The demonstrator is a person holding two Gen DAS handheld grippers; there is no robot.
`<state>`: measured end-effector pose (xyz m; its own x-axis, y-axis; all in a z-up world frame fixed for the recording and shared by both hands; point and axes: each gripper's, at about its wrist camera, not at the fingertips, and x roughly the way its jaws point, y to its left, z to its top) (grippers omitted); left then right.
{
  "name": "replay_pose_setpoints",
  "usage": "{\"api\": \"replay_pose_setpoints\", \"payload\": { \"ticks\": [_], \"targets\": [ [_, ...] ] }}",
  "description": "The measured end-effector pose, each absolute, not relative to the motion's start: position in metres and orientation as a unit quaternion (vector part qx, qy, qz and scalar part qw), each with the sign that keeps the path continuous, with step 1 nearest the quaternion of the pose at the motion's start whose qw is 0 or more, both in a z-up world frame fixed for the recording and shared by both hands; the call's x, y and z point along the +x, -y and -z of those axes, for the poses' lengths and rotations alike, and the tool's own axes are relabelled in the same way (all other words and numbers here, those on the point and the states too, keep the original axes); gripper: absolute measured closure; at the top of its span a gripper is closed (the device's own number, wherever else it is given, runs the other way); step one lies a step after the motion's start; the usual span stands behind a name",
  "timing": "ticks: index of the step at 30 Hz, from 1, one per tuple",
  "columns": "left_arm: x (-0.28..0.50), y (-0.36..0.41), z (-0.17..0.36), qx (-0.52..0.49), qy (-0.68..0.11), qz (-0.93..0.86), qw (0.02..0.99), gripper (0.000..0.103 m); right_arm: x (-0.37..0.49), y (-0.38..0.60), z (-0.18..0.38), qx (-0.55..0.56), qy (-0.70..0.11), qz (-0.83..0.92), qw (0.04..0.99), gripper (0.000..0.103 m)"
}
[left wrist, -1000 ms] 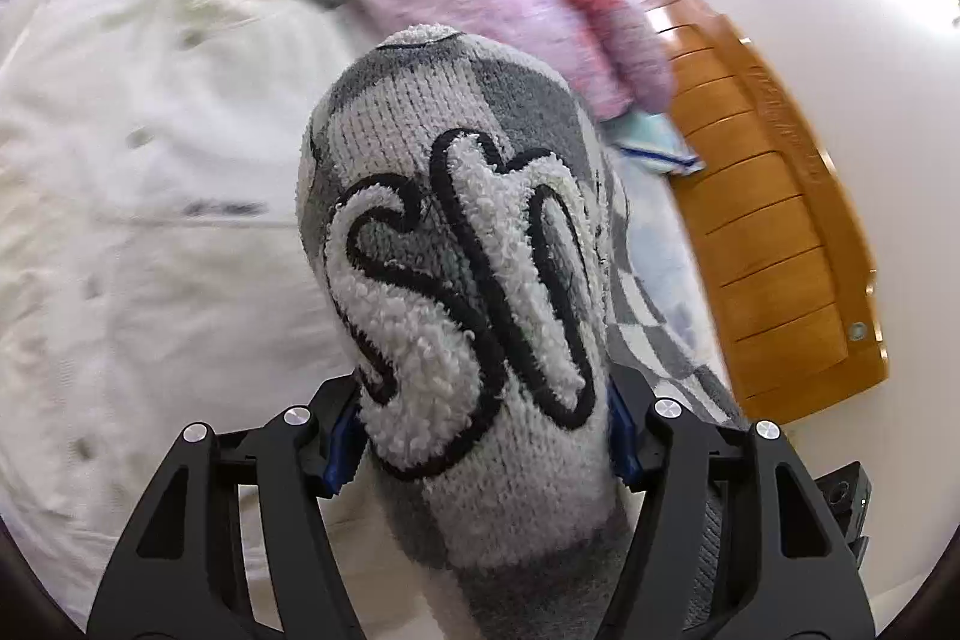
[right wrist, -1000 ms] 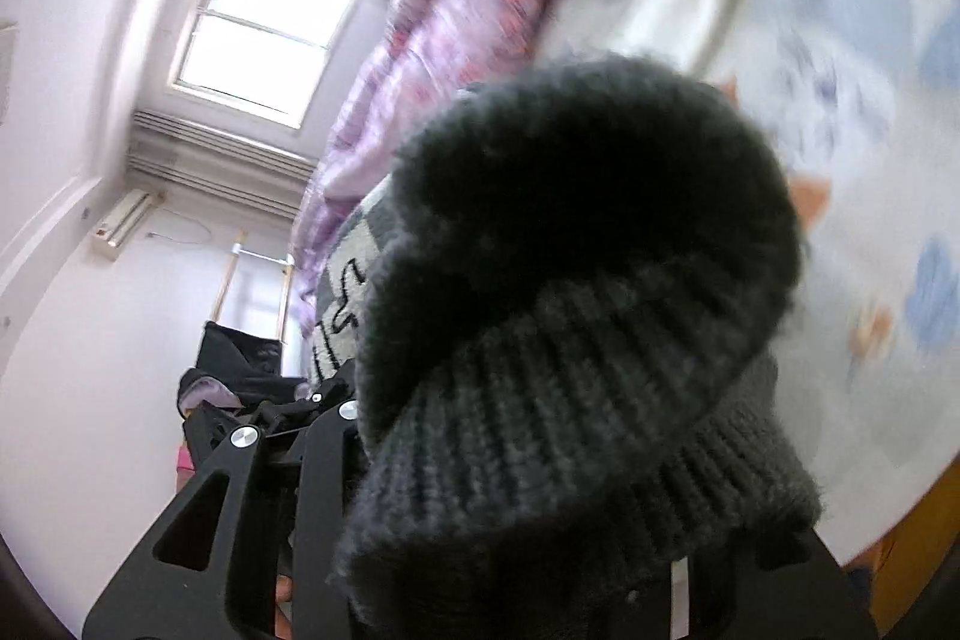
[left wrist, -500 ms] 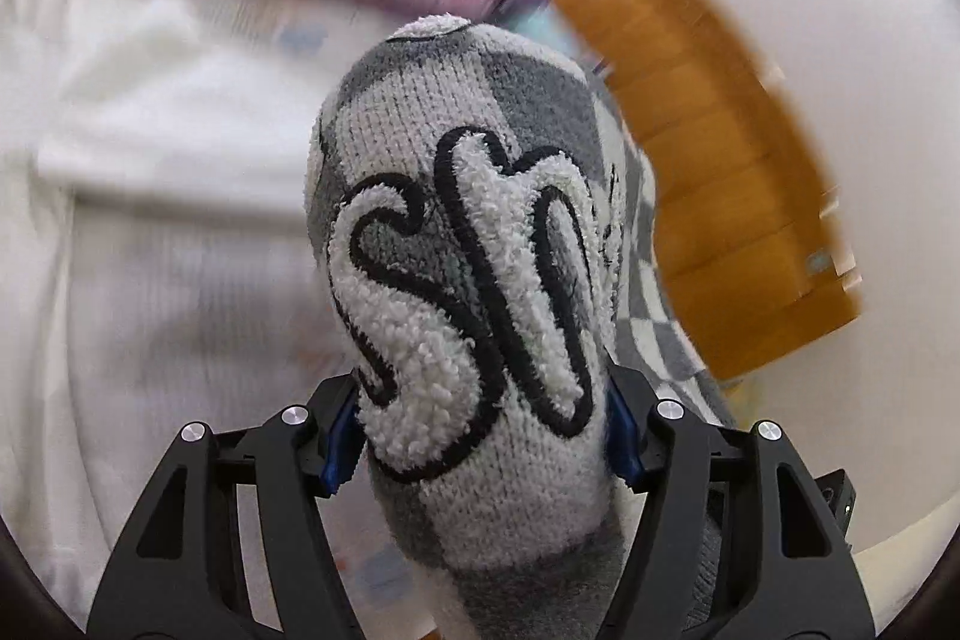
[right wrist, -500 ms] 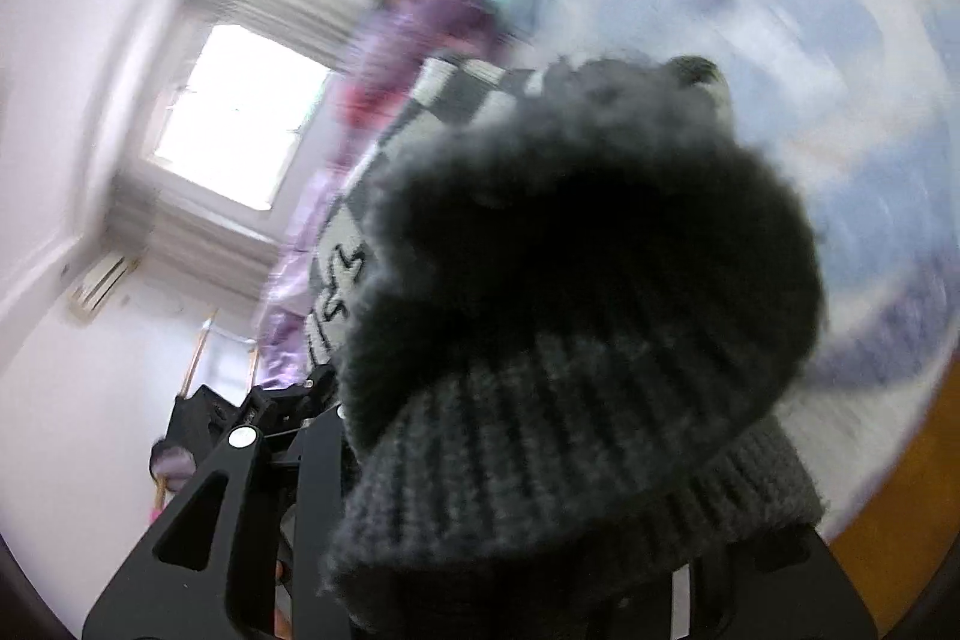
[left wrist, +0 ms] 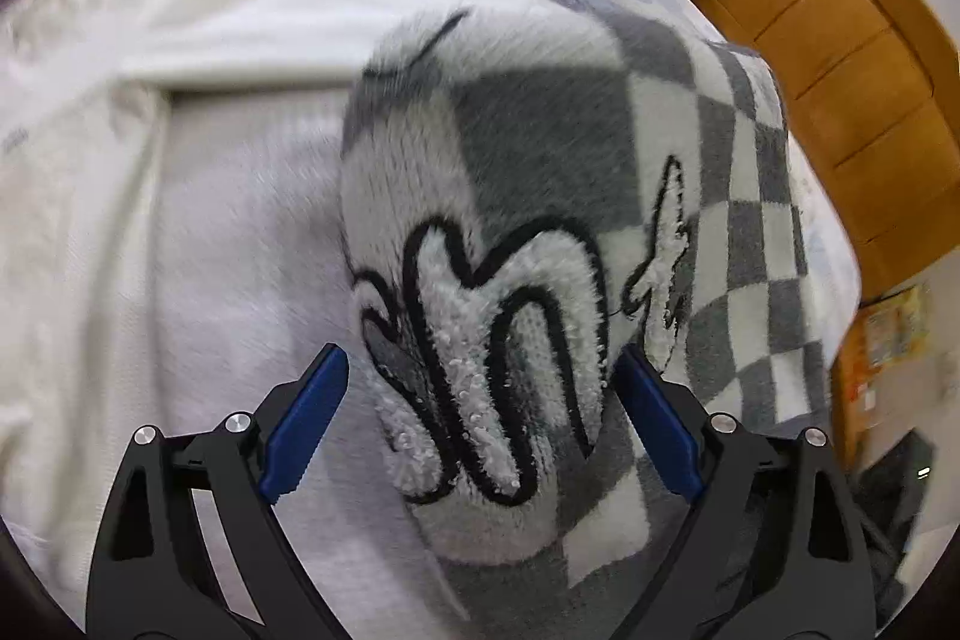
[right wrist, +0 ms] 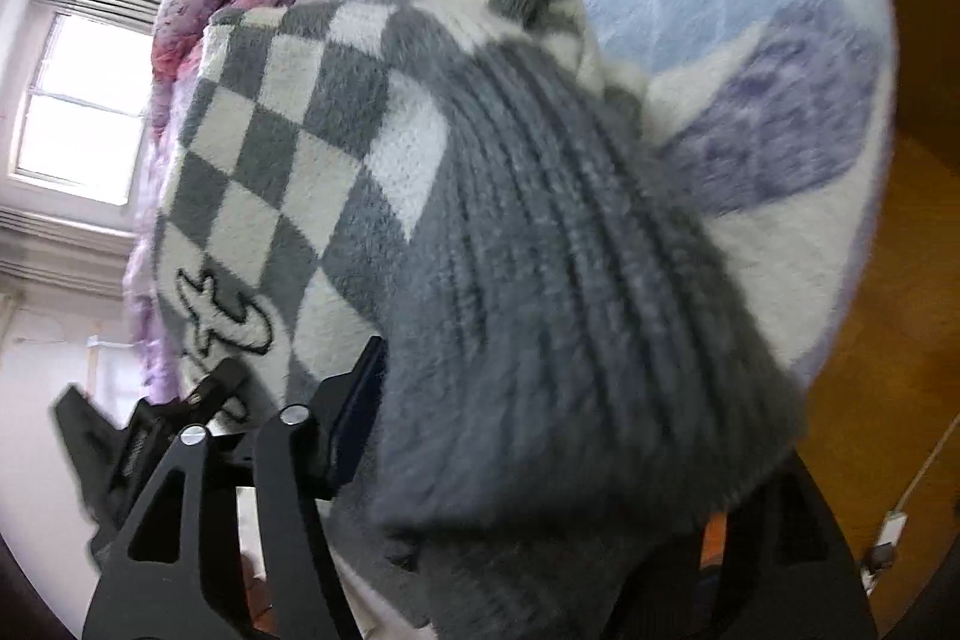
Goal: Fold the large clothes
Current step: 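Lower the folded cardigan onto the bed beside the white shirt and release both tools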
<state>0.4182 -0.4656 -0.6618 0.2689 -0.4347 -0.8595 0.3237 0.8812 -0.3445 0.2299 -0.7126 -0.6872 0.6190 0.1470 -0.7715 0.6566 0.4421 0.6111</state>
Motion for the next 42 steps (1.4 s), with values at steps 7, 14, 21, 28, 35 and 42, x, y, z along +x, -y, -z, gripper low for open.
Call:
{"api": "replay_pose_setpoints", "payload": {
  "ticks": [7,14,21,28,35,42],
  "targets": [
    [0.411,0.447,0.629,-0.027,-0.507,0.206,0.836,0.012,0.212,0.694,0.668,0.471,-0.389,0.221,0.76,0.034],
    [0.378,0.414,0.583,-0.002,-0.469,0.205,0.859,0.012,0.196,0.667,0.634,0.42,-0.397,0.261,0.773,0.031],
    [0.338,0.363,0.527,0.0,-0.457,0.224,0.861,0.012,0.189,0.605,0.572,0.394,-0.364,0.237,0.81,0.03],
    [0.282,0.282,0.432,0.009,-0.397,0.244,0.885,0.011,0.149,0.505,0.468,0.354,-0.326,0.215,0.85,0.028],
    [0.225,0.208,0.331,0.021,-0.339,0.251,0.907,0.008,0.1,0.423,0.372,0.32,-0.308,0.189,0.876,0.022],
    [0.189,0.166,0.259,0.016,-0.315,0.234,0.92,0.008,0.074,0.381,0.306,0.285,-0.313,0.162,0.891,0.019]
  ]
}}
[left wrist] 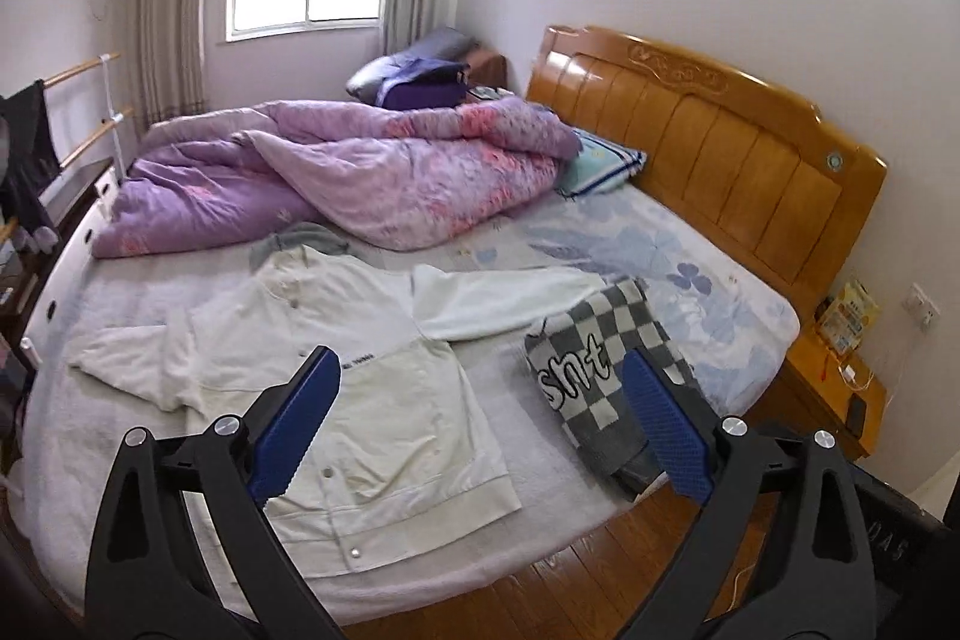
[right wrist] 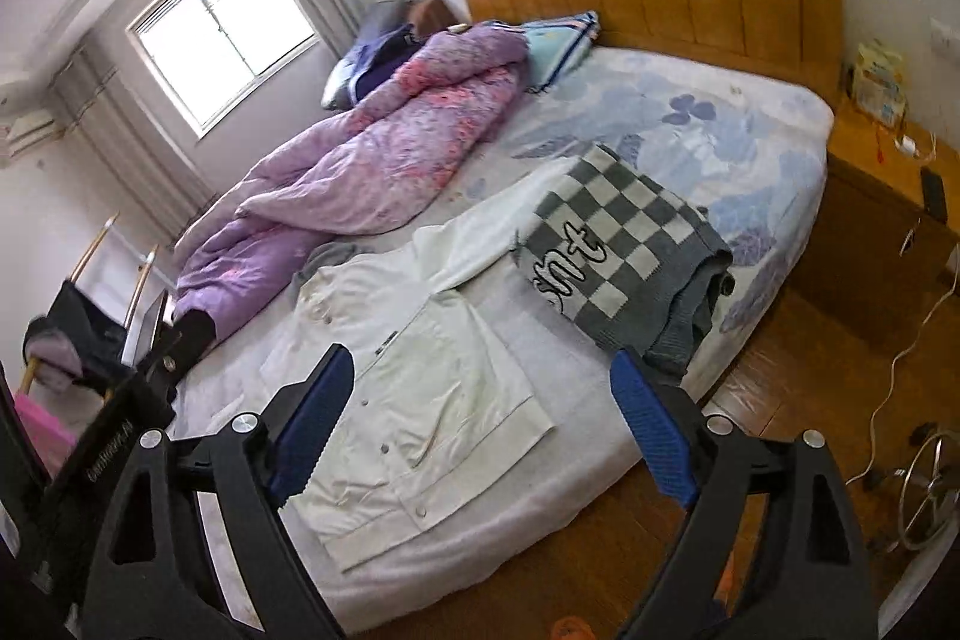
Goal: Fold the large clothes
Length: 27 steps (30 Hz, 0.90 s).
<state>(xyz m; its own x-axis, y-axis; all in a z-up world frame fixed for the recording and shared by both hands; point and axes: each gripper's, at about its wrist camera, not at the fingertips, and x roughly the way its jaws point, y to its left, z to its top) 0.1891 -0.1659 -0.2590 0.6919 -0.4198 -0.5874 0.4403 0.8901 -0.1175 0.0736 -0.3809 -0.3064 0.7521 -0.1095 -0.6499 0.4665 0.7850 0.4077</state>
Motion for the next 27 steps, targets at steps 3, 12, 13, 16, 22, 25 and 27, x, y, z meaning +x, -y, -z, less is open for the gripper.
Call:
{"api": "replay_pose_setpoints", "payload": {
  "ticks": [3,12,13,16,22,25,27],
  "targets": [
    [0.174,0.158,0.234,0.011,-0.315,0.228,0.921,0.007,0.064,0.371,0.289,0.262,-0.321,0.158,0.896,0.018],
    [0.105,0.163,0.179,0.02,-0.303,0.198,0.932,0.007,0.017,0.377,0.239,0.257,-0.314,0.109,0.907,0.018],
    [0.092,0.165,0.172,0.021,-0.298,0.188,0.936,0.007,0.012,0.378,0.235,0.252,-0.315,0.102,0.909,0.017],
    [0.061,0.169,0.157,0.017,-0.293,0.166,0.942,0.007,-0.007,0.38,0.224,0.229,-0.323,0.08,0.915,0.016],
    [-0.009,0.176,0.129,0.018,-0.288,0.125,0.949,0.007,-0.061,0.382,0.196,0.161,-0.329,0.053,0.929,0.016],
    [-0.038,0.176,0.113,0.02,-0.278,0.108,0.954,0.005,-0.084,0.382,0.181,0.144,-0.322,0.044,0.935,0.015],
    [-0.05,0.176,0.103,0.025,-0.274,0.105,0.956,0.005,-0.095,0.382,0.173,0.134,-0.32,0.038,0.937,0.014]
  ]
}}
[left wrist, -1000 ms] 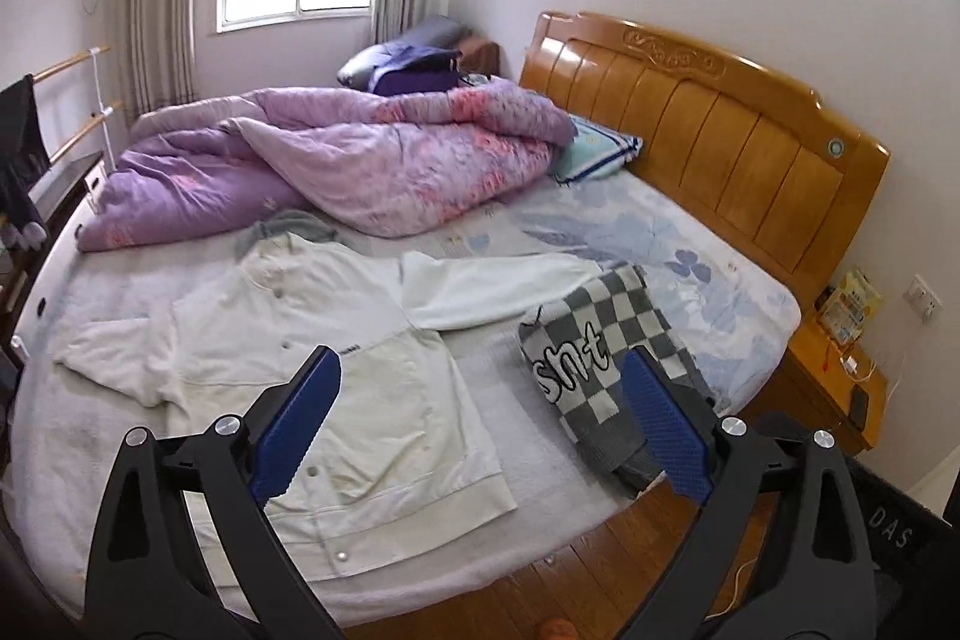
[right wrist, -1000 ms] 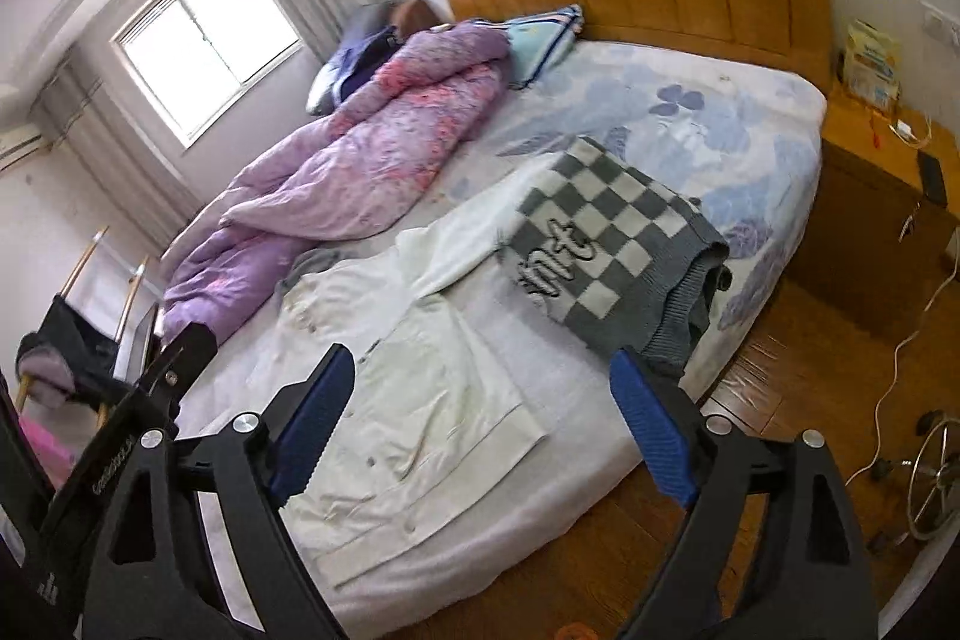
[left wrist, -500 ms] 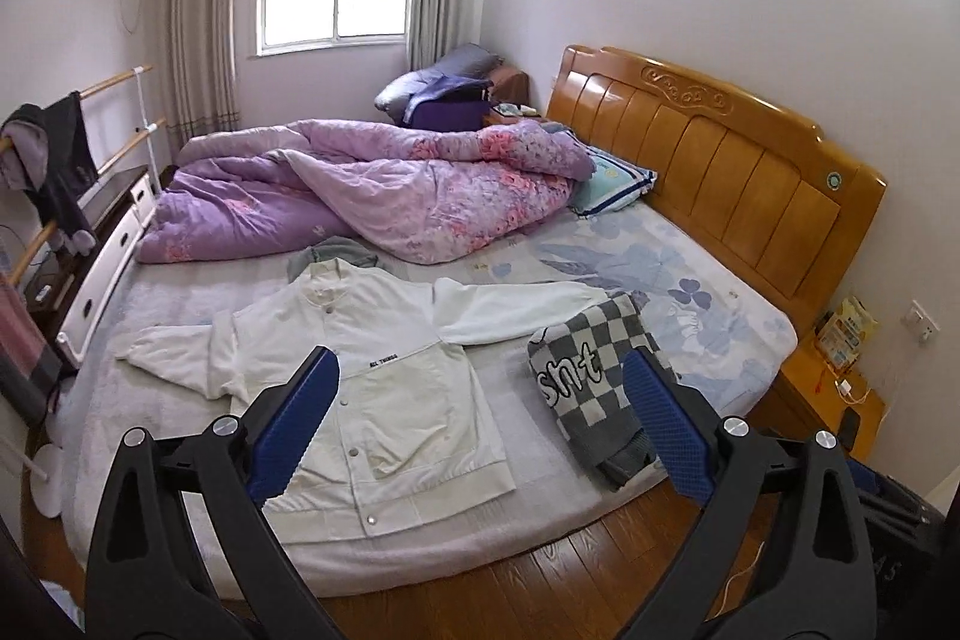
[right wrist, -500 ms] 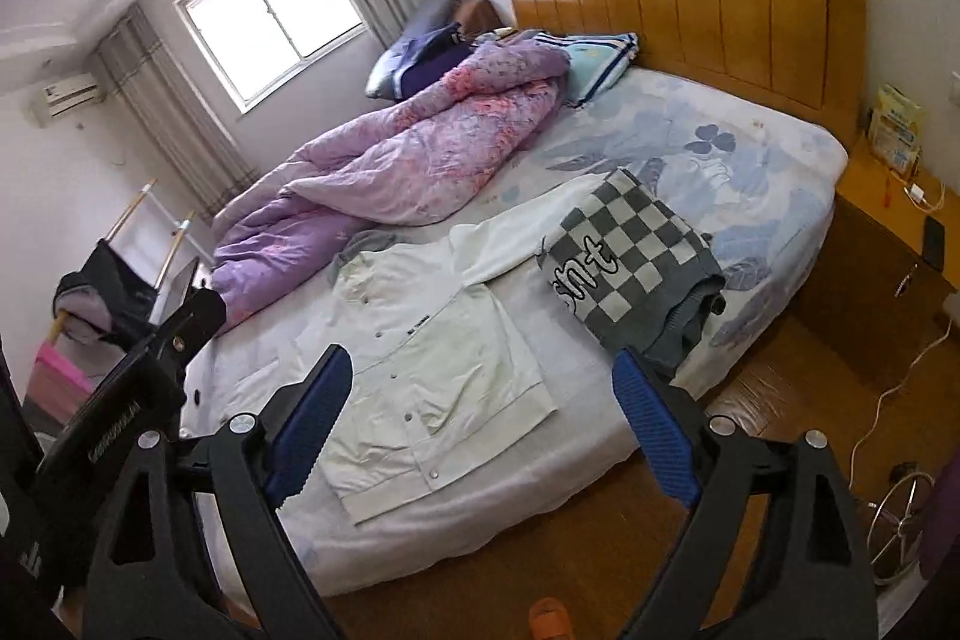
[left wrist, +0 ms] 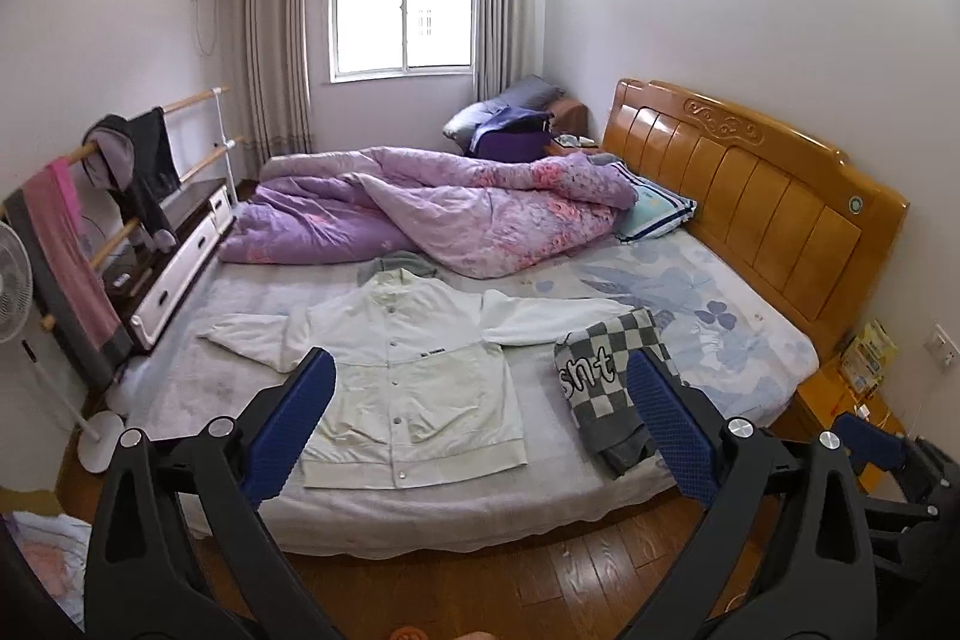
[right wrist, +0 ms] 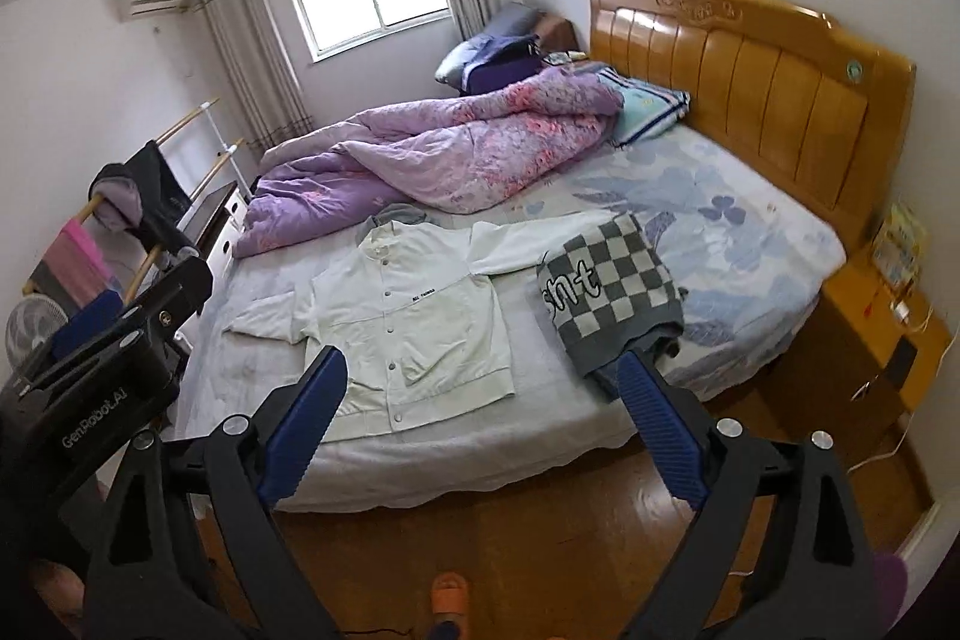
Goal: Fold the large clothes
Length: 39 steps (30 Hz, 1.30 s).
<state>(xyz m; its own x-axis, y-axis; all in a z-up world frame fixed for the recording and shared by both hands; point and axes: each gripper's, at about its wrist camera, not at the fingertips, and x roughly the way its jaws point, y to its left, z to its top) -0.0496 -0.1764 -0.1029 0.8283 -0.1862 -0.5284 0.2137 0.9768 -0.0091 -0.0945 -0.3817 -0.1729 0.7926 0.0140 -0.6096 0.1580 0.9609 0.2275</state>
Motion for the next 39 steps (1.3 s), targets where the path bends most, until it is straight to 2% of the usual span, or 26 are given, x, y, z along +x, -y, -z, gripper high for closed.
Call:
{"api": "replay_pose_setpoints", "payload": {
  "ticks": [10,18,39],
  "targets": [
    [-0.095,0.174,0.051,0.047,-0.236,0.099,0.966,0.005,-0.124,0.368,0.131,0.108,-0.291,0.013,0.951,0.01],
    [-0.1,0.155,0.029,0.04,-0.22,0.089,0.971,0.005,-0.126,0.354,0.111,0.101,-0.281,0.005,0.954,0.008],
    [-0.081,0.124,0.018,0.029,-0.226,0.068,0.971,0.005,-0.12,0.34,0.091,0.089,-0.255,0.021,0.963,0.008]
  ]
}}
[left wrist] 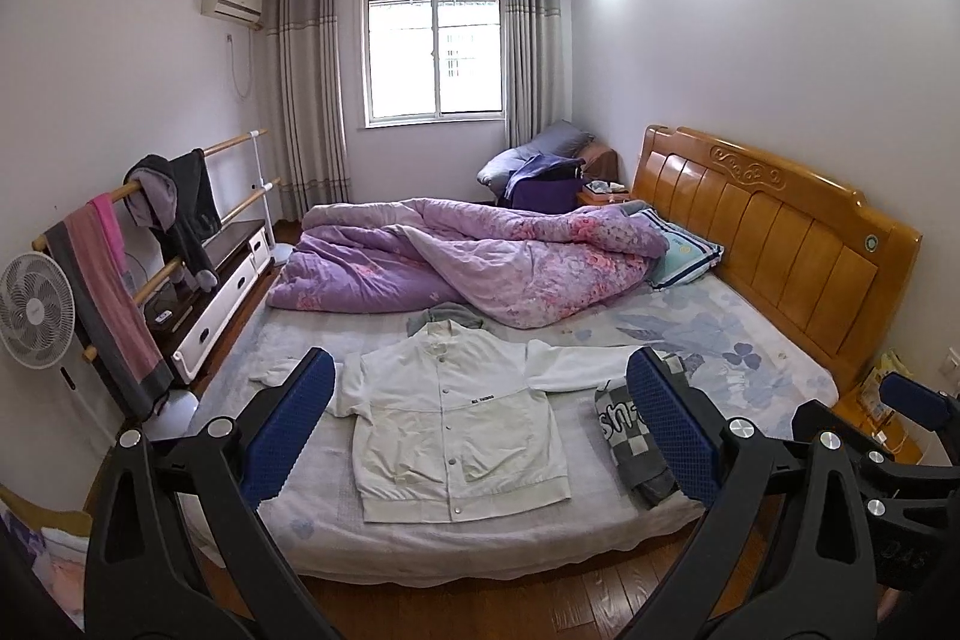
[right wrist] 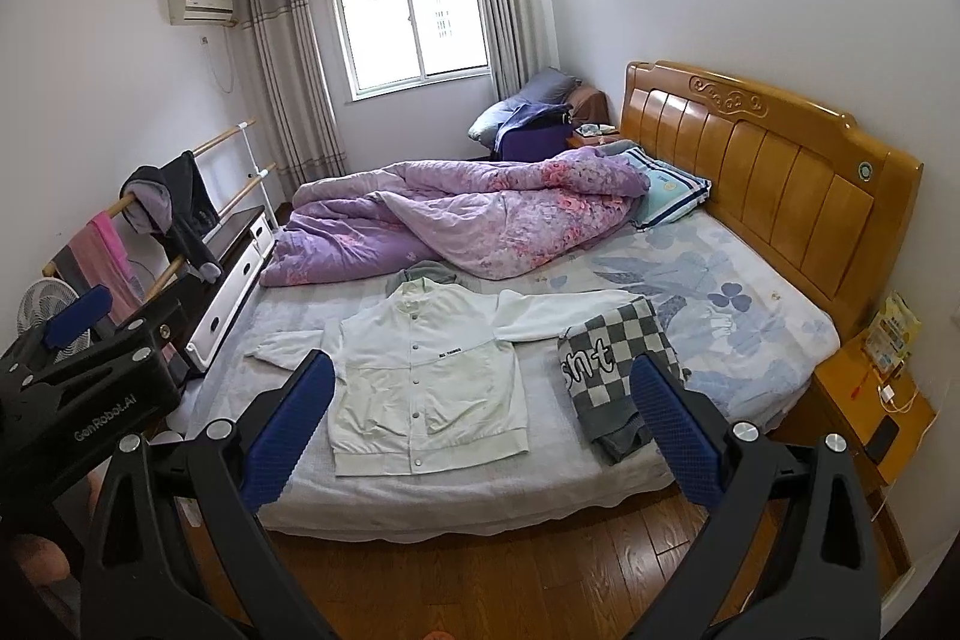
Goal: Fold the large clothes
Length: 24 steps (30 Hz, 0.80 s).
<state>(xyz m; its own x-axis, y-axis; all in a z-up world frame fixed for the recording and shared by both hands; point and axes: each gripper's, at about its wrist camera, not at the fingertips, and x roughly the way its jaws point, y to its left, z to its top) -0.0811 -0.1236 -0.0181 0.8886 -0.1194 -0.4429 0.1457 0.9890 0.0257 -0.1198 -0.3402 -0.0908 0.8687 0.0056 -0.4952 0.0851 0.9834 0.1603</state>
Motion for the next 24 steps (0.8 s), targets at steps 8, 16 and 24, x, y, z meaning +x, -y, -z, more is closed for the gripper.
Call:
{"api": "replay_pose_setpoints", "payload": {
  "ticks": [8,16,24],
  "targets": [
    [-0.077,0.122,0.02,0.026,-0.229,0.069,0.971,0.005,-0.114,0.338,0.09,0.085,-0.254,0.016,0.963,0.008],
    [-0.074,0.118,0.024,0.022,-0.23,0.066,0.971,0.005,-0.11,0.329,0.089,0.082,-0.255,0.012,0.963,0.008],
    [-0.073,0.116,0.024,0.021,-0.23,0.066,0.971,0.005,-0.103,0.323,0.09,0.081,-0.257,0.008,0.963,0.008]
  ]
}}
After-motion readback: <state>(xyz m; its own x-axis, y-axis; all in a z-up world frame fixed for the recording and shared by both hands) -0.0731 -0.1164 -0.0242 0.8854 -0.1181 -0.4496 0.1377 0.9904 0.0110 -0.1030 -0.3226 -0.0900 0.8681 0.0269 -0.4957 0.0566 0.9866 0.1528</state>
